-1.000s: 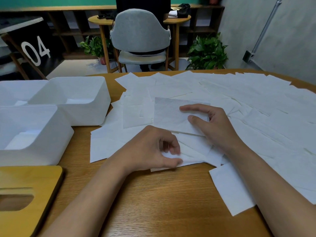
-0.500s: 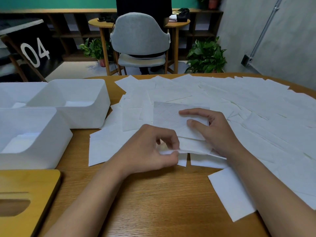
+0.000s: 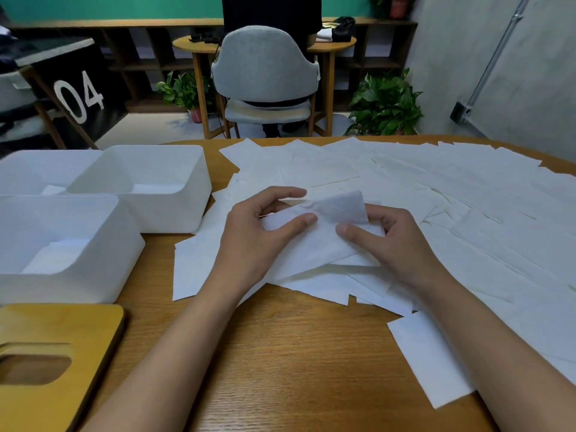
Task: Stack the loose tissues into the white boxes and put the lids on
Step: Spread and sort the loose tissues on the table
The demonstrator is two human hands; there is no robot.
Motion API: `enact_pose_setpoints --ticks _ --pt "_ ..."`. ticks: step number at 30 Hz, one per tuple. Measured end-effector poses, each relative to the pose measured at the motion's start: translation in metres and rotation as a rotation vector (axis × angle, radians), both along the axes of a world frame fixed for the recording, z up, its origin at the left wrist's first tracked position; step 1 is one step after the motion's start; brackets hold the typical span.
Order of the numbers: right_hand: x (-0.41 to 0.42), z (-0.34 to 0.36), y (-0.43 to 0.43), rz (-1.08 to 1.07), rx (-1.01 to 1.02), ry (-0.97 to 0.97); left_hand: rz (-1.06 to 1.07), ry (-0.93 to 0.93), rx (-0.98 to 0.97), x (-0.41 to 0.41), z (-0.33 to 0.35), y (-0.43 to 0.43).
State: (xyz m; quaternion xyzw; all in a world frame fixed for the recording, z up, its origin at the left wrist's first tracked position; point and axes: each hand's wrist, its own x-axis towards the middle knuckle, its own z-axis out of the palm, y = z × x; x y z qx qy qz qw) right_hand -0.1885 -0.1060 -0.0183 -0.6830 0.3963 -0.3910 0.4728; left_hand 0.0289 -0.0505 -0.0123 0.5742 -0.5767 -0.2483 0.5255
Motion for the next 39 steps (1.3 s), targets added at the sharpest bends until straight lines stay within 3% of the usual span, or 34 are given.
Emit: enact_pose_setpoints --ticks 12,22,27,30,34,39 --pt "0.002 0.000 0.004 0.152 -0.095 0.031 -0.003 -0.051 0.003 -0.004 0.000 0.000" --pt "0.002 -0.003 0.001 0.144 -0.158 0.057 -0.039 -0.051 -0.010 -0.001 -0.002 -0.001" --pt "0.001 0.000 0.002 0.106 -0.163 -0.033 0.004 -0.115 -0.009 -0.003 -0.006 -0.005" --pt "-0.003 0.003 0.000 0.099 -0.088 -0.155 -0.048 0.050 0.114 -0.006 -0.002 -0.004" --pt "-0.006 0.004 -0.002 0.091 -0.076 -0.116 -0.073 0.239 0.115 -0.009 0.002 0.001" --pt "-0.007 0.002 -0.003 0.055 -0.094 0.016 0.007 0.152 0.034 -0.010 -0.009 -0.003"
